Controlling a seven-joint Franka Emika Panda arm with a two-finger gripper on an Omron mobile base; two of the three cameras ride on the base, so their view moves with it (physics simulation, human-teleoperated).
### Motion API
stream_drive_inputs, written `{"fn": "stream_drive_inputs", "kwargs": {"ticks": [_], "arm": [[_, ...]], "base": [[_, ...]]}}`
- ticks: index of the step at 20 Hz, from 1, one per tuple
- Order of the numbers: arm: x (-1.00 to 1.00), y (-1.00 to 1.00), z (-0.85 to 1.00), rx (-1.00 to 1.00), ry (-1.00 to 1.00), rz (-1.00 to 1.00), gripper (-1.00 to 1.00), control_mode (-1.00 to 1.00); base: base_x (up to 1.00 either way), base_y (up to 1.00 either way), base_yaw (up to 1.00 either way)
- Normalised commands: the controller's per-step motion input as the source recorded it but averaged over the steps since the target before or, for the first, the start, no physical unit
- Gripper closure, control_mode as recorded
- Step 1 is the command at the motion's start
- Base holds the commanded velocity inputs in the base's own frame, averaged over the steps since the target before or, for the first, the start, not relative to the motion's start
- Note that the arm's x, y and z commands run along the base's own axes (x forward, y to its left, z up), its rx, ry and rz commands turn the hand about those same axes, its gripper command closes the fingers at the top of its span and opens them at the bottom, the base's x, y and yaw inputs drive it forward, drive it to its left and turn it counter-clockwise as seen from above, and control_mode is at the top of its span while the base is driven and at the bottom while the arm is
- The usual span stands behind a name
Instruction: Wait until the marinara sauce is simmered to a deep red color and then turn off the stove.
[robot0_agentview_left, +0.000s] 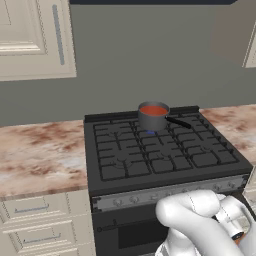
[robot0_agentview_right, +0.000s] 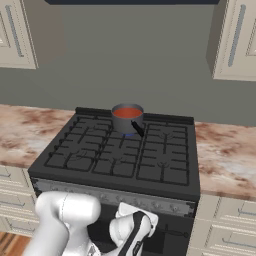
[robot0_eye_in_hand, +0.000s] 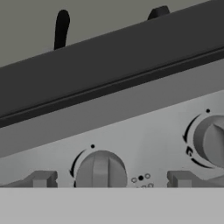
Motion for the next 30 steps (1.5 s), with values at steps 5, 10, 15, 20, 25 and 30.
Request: {"fn": "stream_drive_inputs", "kwargs": {"ticks": [5, 10, 15, 20, 25, 30], "arm": [[0.15, 0.0, 0.0, 0.0, 0.0, 0.0, -1.0, -1.0], [0.01, 0.0, 0.0, 0.0, 0.0, 0.0, -1.0, -1.0], [0.0, 0.0, 0.0, 0.0, 0.0, 0.0, -1.0, -1.0], [-0.12, -0.06, -0.03, 0.0, -0.02, 0.0, -1.0, -1.0], [-0.02, -0.01, 0.0, 0.0, 0.0, 0.0, -1.0, -1.0], [0.0, 0.0, 0.0, 0.0, 0.0, 0.0, -1.0, -1.0]], "base": [[0.0, 0.0, 0.0], [0.0, 0.0, 0.0], [0.0, 0.0, 0.0], [0.0, 0.0, 0.0], [0.0, 0.0, 0.0], [0.0, 0.0, 0.0]]}}
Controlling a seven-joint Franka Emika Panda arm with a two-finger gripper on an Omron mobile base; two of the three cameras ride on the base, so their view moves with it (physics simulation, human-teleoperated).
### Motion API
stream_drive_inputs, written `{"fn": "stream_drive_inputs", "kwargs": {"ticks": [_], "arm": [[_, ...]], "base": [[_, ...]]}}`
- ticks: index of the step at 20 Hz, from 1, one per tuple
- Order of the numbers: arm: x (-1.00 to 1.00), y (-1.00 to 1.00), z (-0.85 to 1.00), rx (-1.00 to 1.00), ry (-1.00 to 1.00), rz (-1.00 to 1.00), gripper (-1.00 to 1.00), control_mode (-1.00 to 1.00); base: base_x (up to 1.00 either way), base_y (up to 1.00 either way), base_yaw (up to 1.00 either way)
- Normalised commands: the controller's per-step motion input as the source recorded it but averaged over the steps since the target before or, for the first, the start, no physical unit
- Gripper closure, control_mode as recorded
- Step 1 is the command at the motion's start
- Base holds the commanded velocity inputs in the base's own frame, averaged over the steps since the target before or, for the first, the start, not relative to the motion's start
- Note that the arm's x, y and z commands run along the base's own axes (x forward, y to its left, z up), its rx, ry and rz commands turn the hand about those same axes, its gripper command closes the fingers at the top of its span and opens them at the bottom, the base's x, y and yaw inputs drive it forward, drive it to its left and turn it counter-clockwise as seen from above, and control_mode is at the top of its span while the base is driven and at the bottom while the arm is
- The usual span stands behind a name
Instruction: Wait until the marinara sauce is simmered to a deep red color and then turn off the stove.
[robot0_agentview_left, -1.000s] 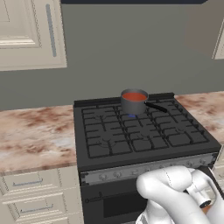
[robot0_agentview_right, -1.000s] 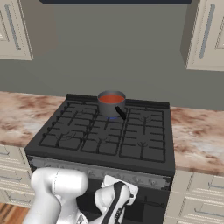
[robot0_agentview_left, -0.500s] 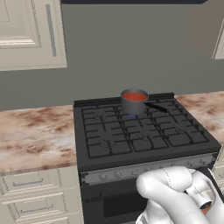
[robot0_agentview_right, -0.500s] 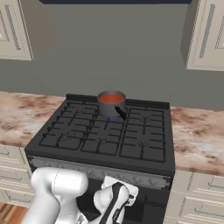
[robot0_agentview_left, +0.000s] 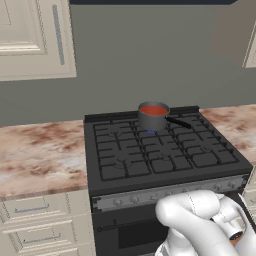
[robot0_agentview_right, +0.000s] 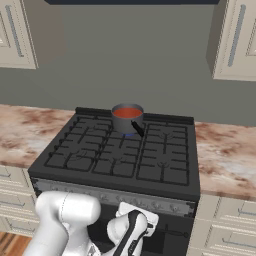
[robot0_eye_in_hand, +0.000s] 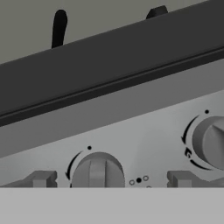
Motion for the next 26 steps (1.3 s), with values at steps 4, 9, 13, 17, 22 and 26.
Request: {"fn": "stream_drive_inputs", "kwargs": {"ticks": [4, 9, 13, 17, 22, 26], "arm": [[0.0, 0.0, 0.0, 0.0, 0.0, 0.0, 1.0, -1.0], [0.0, 0.0, 0.0, 0.01, 0.0, 0.0, 1.0, -1.0], [0.0, 0.0, 0.0, 0.15, 0.0, 0.0, 1.0, -1.0], [0.0, -0.01, -0.01, 0.31, 0.0, -0.02, 1.0, -1.0], [0.0, -0.04, -0.12, 0.4, 0.0, -0.05, 1.0, -1.0], [0.0, -0.05, -0.22, 0.4, 0.0, -0.06, 1.0, -1.0]], "base": [[0.0, 0.0, 0.0], [0.0, 0.0, 0.0], [0.0, 0.0, 0.0], [0.0, 0.0, 0.0], [0.0, 0.0, 0.0], [0.0, 0.0, 0.0]]}}
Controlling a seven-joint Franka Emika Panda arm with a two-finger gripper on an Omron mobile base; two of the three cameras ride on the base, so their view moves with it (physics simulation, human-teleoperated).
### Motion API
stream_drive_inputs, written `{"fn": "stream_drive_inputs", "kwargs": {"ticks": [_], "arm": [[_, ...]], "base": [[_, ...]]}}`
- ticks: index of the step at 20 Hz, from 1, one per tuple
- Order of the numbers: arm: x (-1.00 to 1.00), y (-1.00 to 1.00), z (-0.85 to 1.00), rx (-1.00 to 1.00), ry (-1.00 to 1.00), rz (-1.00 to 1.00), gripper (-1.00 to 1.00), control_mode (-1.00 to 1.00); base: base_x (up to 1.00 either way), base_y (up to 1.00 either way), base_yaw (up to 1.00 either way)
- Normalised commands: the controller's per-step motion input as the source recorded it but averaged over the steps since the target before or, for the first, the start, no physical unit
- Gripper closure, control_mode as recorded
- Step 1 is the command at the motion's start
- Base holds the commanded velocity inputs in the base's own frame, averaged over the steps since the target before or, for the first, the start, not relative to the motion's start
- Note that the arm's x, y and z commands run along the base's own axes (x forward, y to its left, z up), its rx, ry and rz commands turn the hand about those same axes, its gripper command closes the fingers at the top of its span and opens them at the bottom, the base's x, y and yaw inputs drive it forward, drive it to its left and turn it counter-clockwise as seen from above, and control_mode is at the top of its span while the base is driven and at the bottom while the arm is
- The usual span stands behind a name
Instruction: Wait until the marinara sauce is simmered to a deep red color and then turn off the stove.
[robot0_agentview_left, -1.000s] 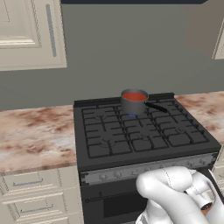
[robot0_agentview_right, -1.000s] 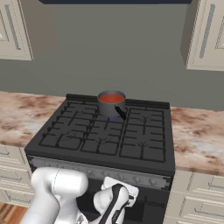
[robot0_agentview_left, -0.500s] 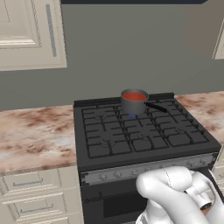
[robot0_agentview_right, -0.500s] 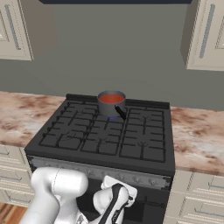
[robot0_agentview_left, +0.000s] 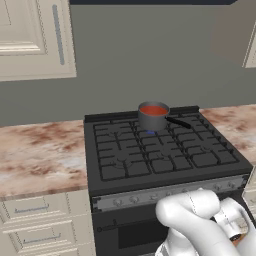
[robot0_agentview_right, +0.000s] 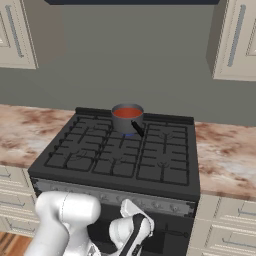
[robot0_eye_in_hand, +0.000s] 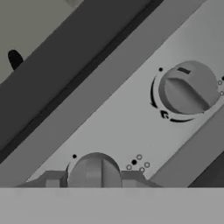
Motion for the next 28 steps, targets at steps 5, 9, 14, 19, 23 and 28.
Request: {"fn": "stream_drive_inputs", "kwargs": {"ticks": [5, 9, 14, 19, 23, 28], "arm": [[0.01, -0.04, -0.19, 0.38, -0.01, -0.07, 1.0, -1.0], [0.06, 0.0, -0.22, 0.36, 0.0, -0.08, 1.0, -1.0], [0.21, 0.0, -0.21, 0.31, 0.0, -0.1, 1.0, -1.0], [0.39, 0.0, -0.23, 0.28, 0.0, -0.11, 1.0, -1.0], [0.29, 0.0, -0.19, 0.35, 0.0, -0.12, 1.0, -1.0], [0.18, 0.0, -0.14, 0.36, 0.0, -0.15, 1.0, -1.0]], "base": [[0.0, 0.0, 0.0], [0.0, 0.0, 0.0], [0.0, 0.0, 0.0], [0.0, 0.0, 0.0], [0.0, 0.0, 0.0], [0.0, 0.0, 0.0]]}}
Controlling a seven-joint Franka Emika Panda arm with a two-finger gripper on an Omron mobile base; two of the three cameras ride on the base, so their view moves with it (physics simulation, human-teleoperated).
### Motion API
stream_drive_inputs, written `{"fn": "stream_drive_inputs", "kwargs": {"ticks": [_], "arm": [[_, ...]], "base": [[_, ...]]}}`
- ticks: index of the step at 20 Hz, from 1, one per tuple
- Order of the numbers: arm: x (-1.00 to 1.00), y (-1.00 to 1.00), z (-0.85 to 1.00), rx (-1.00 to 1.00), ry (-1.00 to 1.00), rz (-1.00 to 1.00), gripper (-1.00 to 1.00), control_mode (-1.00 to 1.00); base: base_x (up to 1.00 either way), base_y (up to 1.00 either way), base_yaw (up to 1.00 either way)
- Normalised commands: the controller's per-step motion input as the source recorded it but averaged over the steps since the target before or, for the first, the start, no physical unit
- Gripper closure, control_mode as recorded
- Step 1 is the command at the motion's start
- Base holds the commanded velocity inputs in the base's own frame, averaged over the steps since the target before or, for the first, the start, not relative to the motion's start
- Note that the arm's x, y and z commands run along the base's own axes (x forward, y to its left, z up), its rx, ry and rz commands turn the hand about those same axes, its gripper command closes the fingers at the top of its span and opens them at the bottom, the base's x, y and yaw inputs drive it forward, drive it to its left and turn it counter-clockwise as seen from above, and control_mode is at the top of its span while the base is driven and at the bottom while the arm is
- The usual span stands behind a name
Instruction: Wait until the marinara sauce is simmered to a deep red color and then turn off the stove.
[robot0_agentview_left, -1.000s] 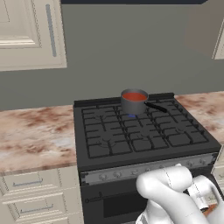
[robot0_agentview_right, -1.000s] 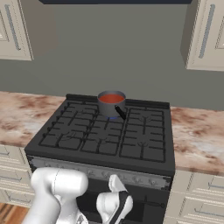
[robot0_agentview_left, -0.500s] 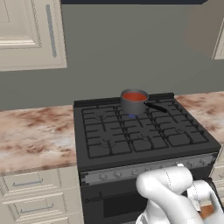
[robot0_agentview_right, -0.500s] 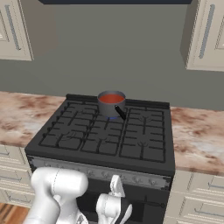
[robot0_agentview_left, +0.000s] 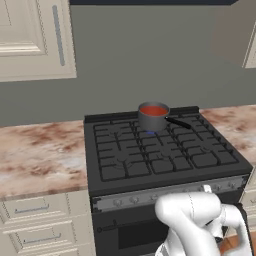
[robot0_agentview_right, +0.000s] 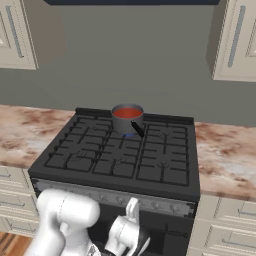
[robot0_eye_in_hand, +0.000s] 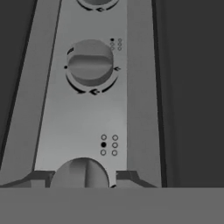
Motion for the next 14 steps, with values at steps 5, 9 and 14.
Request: {"fn": "stream_drive_inputs", "kwargs": {"ticks": [5, 9, 14], "arm": [[0.05, -0.02, -0.21, 0.35, -0.01, -0.19, 1.0, -1.0], [0.01, 0.0, -0.25, 0.38, -0.03, -0.21, 1.0, -1.0], [0.0, -0.02, -0.37, 0.49, -0.08, -0.29, 1.0, -1.0]], "base": [[0.0, 0.0, 0.0], [0.0, 0.0, 0.0], [0.0, 0.0, 0.0]]}}
